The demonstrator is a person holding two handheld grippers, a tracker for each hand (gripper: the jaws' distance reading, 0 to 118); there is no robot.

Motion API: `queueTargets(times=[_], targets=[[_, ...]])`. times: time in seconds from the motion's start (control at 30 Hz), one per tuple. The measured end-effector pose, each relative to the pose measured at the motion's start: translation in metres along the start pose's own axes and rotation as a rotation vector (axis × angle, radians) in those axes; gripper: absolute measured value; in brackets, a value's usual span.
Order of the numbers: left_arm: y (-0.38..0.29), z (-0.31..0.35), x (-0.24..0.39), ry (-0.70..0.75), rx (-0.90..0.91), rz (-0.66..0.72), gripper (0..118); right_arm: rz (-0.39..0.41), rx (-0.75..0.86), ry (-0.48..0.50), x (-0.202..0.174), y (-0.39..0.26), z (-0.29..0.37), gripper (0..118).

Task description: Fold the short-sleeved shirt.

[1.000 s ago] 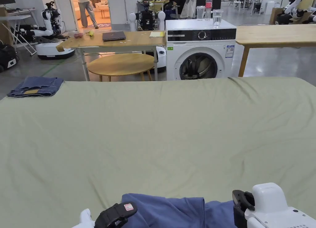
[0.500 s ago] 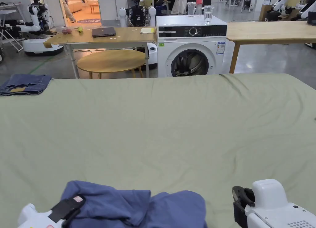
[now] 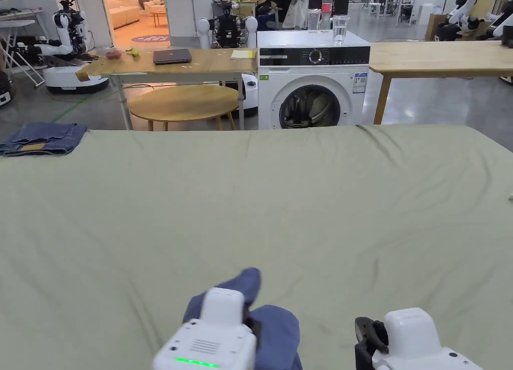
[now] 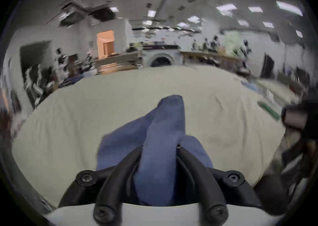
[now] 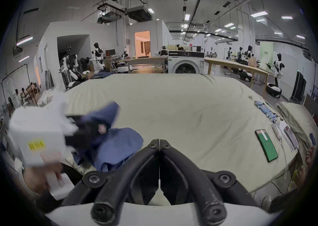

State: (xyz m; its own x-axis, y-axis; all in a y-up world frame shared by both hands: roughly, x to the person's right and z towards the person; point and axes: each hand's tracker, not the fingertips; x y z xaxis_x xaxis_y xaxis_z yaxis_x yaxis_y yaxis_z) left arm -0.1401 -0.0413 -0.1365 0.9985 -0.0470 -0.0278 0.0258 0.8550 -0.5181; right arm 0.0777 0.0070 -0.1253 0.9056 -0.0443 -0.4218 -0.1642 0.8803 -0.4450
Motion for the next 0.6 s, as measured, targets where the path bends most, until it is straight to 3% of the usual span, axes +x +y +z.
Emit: queueTargets(times=[0.1, 0.13, 0.17, 0.23, 0.27, 0.43, 0.57, 0.6], targets=[[-0.019, -0.027, 0.025, 0.026, -0.145, -0.120, 11, -0.002, 0.006, -0.008, 0.006, 0.000, 0.004, 0], [-0.025, -0.034, 0.025, 0.025, -0.175, -0.103, 14, -0.002, 0.008, -0.011, 0.008, 0.001, 0.004, 0], [-0.027, -0.035, 0.020, 0.016, -0.186, -0.064, 24, -0.004, 0.009, -0.011, 0.010, 0.002, 0.005, 0], [-0.019, -0.023, 0.007, -0.095, -0.141, 0.056, 72, -0.010, 0.013, -0.008, 0.013, 0.004, 0.005, 0], [-0.012, -0.016, 0.004, -0.136, -0.122, 0.094, 86, -0.010, 0.013, -0.007, 0.013, 0.004, 0.004, 0], [0.027, 0.034, -0.038, -0.230, 0.037, 0.312, 92, -0.021, 0.000, 0.012, 0.013, 0.004, -0.006, 0], [0.017, 0.032, -0.079, -0.148, -0.043, 0.488, 92, -0.030, -0.017, 0.032, 0.010, 0.001, -0.013, 0], [0.011, 0.029, -0.085, -0.187, -0.082, 0.509, 86, -0.030, -0.021, 0.036, 0.009, 0.000, -0.014, 0]])
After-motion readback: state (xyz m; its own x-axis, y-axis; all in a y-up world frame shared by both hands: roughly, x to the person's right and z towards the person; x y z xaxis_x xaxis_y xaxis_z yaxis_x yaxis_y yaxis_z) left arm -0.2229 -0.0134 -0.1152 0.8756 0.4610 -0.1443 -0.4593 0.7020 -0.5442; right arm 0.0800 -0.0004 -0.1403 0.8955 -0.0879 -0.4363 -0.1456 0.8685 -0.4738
